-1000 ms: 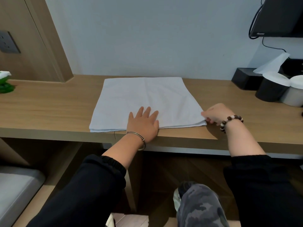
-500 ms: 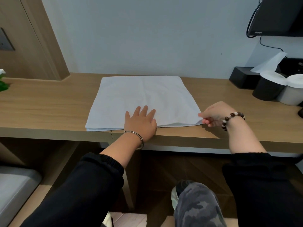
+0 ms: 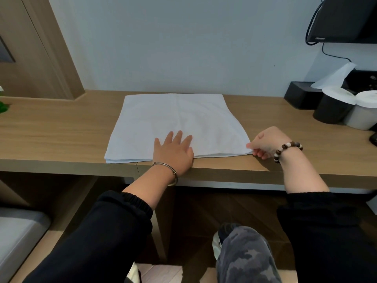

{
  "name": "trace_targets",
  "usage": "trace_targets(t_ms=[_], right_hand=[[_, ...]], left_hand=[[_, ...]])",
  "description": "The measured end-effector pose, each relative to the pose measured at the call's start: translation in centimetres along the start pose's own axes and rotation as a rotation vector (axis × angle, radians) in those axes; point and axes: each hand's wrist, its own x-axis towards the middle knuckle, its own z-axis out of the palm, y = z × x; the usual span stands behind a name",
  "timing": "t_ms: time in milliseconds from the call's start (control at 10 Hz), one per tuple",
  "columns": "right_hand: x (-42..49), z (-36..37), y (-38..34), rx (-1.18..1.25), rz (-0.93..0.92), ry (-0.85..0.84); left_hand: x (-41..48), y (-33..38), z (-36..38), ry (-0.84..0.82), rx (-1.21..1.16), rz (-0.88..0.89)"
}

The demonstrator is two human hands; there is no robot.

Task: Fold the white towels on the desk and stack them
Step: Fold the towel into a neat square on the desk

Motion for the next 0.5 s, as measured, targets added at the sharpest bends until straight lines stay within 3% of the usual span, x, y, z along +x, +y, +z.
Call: trace_targets(t_ms=[300,500], right_hand=[[0.47,0.18,0.42,0.071,0.029,0.025],[0.41,0.45,0.52,-0.006,-0.016,0.042]], left_hand=[[-0.13,0.03,-0.14,-0.008,-0.003,0.001],[-0.28,0.05,-0.47,-0.035,0.007,0.004]])
